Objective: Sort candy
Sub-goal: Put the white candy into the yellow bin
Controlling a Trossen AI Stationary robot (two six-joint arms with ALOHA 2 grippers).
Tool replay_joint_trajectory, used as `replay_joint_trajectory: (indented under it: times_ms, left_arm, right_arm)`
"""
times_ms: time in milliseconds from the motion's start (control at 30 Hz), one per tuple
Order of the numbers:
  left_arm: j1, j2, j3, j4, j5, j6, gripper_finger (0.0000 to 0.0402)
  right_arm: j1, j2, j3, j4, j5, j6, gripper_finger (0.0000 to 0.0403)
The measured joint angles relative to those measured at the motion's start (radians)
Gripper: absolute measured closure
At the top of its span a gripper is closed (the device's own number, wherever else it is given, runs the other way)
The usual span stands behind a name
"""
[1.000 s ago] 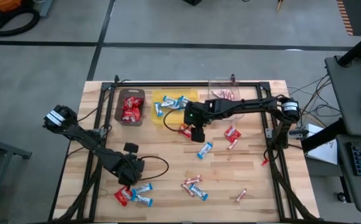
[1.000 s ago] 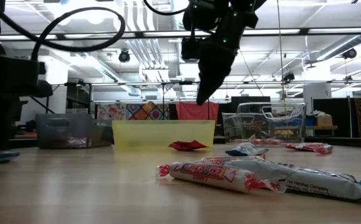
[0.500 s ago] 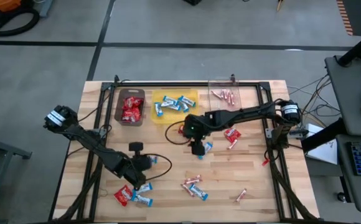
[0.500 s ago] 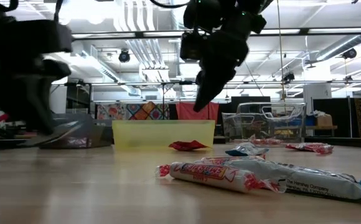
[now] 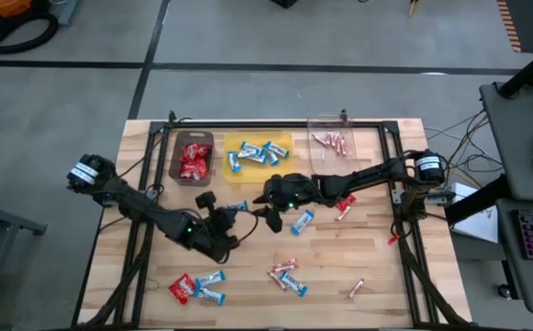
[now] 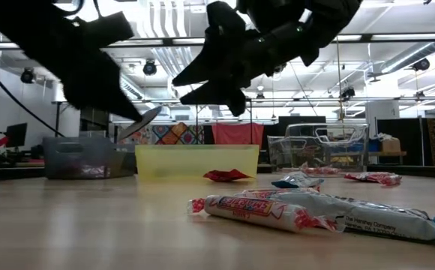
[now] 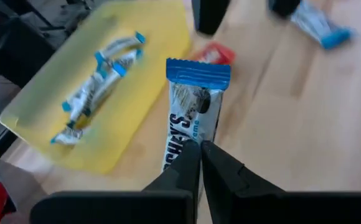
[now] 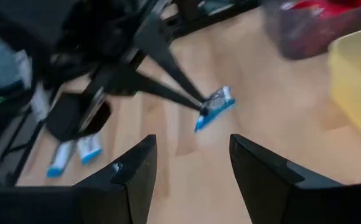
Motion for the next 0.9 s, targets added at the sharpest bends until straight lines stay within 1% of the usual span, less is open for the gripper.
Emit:
replay_joint_trajectory:
  times_ms: [133,233,367,433,500,567,633,800,900]
  left_arm:
    - [0.035,0.0,0.0,0.121,-0.032,0.057,0.0401]
    - [0.052,0.0,0.001,0.183,-0.033,0.11,0.0401]
    - [0.057,0.0,0.001,0.185,-0.026,0.132,0.0401]
    - [0.056,0.0,0.001,0.173,0.02,0.133,0.0401]
    - [0.056,0.0,0.0,0.162,0.115,0.134,0.0401]
    - [0.056,0.0,-0.01,0.162,0.166,0.126,0.0401]
    - [0.055,0.0,-0.02,0.159,0.168,0.108,0.0401]
    - [0.054,0.002,-0.026,0.127,0.172,0.089,0.0401]
    - [0.054,0.006,-0.033,0.1,0.17,0.035,0.0401]
  right_arm:
    - [0.0,0.0,0.0,0.004,0.086,0.018,0.0211]
    - [0.0,0.0,-0.001,0.003,0.099,0.033,0.0211]
    - [0.0,0.0,-0.001,-0.008,0.114,0.016,0.0211]
    - [0.0,0.0,-0.001,-0.042,0.109,-0.042,0.0211]
    - [0.0,0.0,-0.001,-0.093,0.108,-0.104,0.0211]
    - [0.0,0.0,-0.002,-0.14,0.107,-0.166,0.0211]
    - [0.0,0.002,-0.013,-0.151,0.106,-0.244,0.0211]
    - [0.0,0.044,-0.048,-0.081,0.105,-0.39,0.0211]
    - [0.0,0.065,-0.056,-0.076,0.113,-0.431,0.0211]
